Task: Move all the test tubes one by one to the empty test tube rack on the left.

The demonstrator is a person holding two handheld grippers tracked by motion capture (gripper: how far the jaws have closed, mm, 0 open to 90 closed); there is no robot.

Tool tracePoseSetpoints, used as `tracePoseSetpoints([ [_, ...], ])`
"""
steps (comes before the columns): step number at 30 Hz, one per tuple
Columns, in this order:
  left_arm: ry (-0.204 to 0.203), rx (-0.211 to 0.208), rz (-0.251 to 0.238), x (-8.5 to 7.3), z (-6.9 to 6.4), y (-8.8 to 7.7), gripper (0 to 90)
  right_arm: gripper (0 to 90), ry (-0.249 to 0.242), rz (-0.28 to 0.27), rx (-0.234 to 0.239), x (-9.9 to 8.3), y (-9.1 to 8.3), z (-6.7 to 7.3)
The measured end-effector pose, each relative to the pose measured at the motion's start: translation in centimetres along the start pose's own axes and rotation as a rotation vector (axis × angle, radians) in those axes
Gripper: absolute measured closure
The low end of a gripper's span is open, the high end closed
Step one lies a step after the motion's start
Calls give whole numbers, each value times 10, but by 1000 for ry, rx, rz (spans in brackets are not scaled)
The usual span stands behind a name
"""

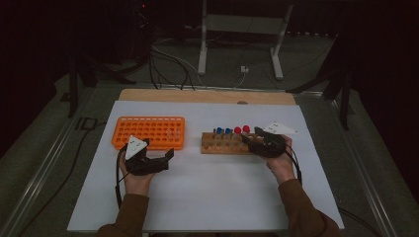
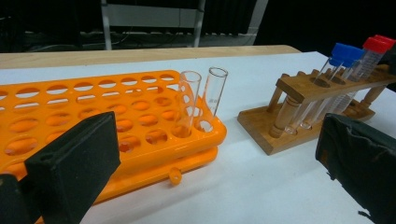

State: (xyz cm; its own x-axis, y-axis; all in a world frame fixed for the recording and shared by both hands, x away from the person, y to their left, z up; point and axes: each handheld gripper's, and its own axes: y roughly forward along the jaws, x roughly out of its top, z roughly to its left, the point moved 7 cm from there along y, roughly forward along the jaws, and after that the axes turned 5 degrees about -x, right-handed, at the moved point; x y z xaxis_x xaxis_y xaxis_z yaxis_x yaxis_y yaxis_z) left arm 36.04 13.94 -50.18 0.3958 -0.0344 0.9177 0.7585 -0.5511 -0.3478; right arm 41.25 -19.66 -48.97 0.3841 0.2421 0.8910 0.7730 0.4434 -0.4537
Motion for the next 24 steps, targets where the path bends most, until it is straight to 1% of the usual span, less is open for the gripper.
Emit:
tracePoseSetpoints([
  [2, 0, 0, 0, 0, 0, 0, 7, 523, -11, -3, -5, 0, 3, 1],
  [6, 5, 4, 3, 0, -1, 1, 6, 607, -25, 10, -6, -2, 10, 2],
  [7, 5, 3, 4, -1, -1, 1, 7, 625, -25, 12, -10, -2, 12, 1],
  [9, 4, 3, 5, -1, 0, 2, 7, 656, -17, 12, 3, -3, 14, 2],
  [14, 5, 2, 11, -2, -1, 3, 7, 724, -20, 10, 13, -3, 18, 5],
  [18, 7, 0, 16, -3, -2, 4, 7, 741, -19, 7, 27, -3, 17, 7],
  [24, 9, 0, 20, -4, -2, 5, 7, 743, -21, 5, 25, -2, 16, 6],
])
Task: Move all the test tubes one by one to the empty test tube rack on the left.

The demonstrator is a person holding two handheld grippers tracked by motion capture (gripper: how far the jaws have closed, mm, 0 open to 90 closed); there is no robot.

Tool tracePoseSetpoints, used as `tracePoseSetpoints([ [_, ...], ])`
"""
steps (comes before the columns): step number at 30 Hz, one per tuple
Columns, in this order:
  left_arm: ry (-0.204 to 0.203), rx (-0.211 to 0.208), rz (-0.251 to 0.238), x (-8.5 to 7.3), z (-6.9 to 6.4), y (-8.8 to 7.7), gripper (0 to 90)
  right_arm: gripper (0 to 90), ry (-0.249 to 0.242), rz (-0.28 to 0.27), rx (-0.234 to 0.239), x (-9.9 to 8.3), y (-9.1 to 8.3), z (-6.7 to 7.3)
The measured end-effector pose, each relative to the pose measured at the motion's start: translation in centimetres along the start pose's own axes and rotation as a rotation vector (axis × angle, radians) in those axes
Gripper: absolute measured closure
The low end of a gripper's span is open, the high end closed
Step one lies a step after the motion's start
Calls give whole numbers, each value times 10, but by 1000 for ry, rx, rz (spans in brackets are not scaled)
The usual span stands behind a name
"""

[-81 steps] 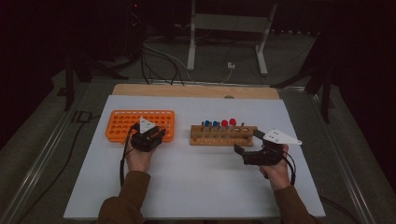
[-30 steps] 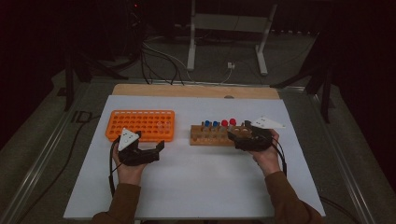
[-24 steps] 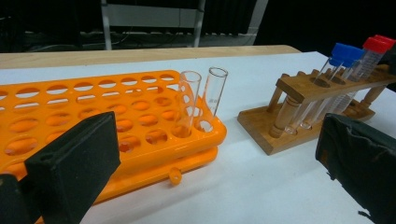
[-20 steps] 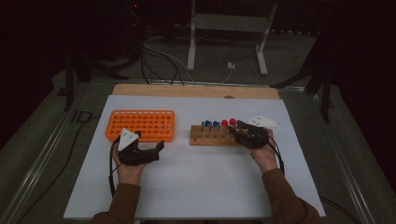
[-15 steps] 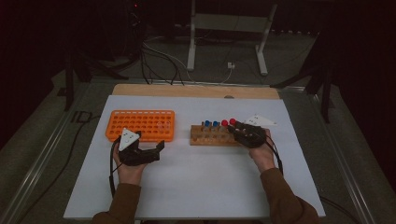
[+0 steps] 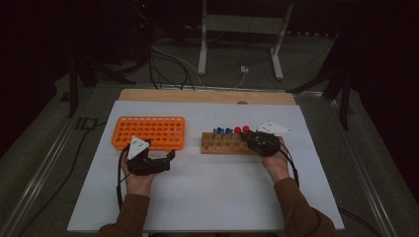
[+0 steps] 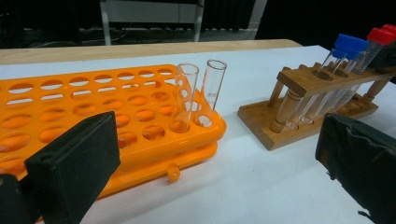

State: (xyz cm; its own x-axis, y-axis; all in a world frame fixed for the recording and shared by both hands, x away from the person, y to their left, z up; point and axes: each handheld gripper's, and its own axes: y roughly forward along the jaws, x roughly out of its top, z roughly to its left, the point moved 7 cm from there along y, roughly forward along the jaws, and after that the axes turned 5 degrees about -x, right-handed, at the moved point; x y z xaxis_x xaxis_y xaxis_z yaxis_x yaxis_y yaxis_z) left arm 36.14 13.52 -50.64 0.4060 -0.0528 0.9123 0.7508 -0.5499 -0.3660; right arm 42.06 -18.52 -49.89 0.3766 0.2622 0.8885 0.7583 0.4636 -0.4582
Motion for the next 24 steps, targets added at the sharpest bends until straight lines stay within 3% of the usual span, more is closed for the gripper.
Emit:
tracePoseSetpoints([
  [24, -1, 0, 7, -2, 0, 1, 7, 744, -8, -63, 16, 25, -22, 2],
])
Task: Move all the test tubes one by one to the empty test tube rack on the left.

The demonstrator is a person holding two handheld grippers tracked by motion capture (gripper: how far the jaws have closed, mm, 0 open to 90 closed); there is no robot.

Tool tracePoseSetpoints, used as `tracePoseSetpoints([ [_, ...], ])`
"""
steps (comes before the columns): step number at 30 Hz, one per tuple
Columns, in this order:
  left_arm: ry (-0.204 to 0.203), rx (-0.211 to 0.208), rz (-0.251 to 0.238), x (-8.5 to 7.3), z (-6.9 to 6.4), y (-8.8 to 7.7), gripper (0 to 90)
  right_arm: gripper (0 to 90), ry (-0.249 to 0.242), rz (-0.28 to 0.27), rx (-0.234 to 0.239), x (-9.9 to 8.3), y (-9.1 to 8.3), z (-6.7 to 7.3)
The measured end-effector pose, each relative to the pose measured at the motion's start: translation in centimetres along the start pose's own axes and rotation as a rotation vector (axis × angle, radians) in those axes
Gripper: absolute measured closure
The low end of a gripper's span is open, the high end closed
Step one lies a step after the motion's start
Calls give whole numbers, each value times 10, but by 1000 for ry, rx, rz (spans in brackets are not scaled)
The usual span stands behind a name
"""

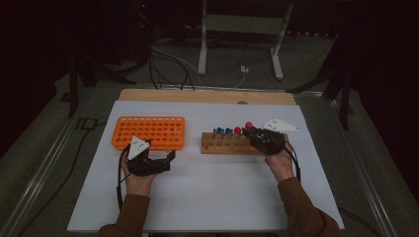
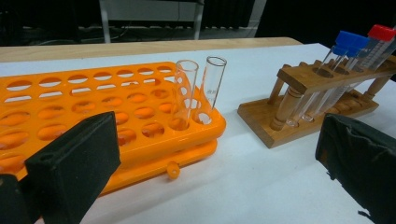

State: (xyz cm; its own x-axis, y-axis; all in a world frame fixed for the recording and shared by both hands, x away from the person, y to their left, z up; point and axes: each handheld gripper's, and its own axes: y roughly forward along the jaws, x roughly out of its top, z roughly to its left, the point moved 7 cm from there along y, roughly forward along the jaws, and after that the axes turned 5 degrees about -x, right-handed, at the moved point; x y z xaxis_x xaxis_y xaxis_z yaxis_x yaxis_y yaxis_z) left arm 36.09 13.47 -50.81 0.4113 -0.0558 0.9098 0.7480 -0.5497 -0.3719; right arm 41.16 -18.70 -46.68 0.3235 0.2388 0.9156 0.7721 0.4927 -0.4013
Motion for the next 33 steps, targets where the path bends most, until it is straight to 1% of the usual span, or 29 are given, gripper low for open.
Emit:
tracePoseSetpoints([
  [5, 2, -1, 4, 0, 0, 1, 7, 745, 11, -13, 5, 5, -6, -2],
  [14, 2, -2, 6, -1, -1, 1, 7, 745, 11, -24, 11, 13, -13, -1],
  [25, 2, -3, 5, -1, -1, 1, 7, 745, -11, -43, 20, 23, -19, 3],
  [33, 2, -2, 6, -1, -1, 1, 7, 744, -14, -54, 28, 27, -26, 5],
])
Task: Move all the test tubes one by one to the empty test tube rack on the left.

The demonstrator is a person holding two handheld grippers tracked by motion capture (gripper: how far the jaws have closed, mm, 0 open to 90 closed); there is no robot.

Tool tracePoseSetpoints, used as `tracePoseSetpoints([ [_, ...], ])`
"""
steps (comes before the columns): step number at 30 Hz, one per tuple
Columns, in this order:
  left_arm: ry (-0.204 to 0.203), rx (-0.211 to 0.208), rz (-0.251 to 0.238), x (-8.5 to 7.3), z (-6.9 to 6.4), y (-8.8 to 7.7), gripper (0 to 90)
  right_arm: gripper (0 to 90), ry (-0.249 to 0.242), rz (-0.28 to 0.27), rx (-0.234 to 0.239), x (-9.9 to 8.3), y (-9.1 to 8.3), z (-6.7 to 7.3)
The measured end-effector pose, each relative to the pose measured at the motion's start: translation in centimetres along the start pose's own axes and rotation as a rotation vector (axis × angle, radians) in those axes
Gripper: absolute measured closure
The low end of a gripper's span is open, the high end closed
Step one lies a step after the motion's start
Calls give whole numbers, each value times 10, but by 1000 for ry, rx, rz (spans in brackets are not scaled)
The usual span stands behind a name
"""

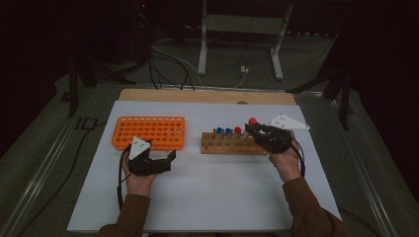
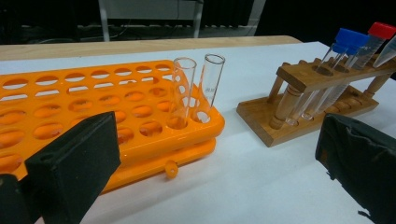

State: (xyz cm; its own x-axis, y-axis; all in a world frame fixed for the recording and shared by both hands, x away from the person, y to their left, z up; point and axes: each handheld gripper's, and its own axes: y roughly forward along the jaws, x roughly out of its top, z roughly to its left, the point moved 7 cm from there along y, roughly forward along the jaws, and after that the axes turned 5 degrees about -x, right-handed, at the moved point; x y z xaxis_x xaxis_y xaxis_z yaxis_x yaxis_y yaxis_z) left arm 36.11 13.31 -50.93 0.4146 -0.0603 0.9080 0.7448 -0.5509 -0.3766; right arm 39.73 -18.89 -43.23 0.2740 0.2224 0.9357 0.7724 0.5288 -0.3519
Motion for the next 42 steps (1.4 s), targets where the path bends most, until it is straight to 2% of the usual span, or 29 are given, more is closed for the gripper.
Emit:
tracePoseSetpoints([
  [13, 1, -1, -1, 0, -1, 0, 7, 745, 10, -1, 45, -1, -9, 8],
  [18, 2, -4, -3, 0, -2, 1, 7, 744, 12, 6, 59, -8, -10, 12],
  [27, 20, -15, -12, 4, -9, 1, 7, 744, 52, 21, 89, -23, -8, 18],
  [35, 47, -35, -17, 7, -22, 4, 7, 744, 45, 29, 117, -29, -6, 28],
  [42, 90, -64, -23, 14, -43, 8, 7, 744, 54, 39, 132, -31, -4, 32],
])
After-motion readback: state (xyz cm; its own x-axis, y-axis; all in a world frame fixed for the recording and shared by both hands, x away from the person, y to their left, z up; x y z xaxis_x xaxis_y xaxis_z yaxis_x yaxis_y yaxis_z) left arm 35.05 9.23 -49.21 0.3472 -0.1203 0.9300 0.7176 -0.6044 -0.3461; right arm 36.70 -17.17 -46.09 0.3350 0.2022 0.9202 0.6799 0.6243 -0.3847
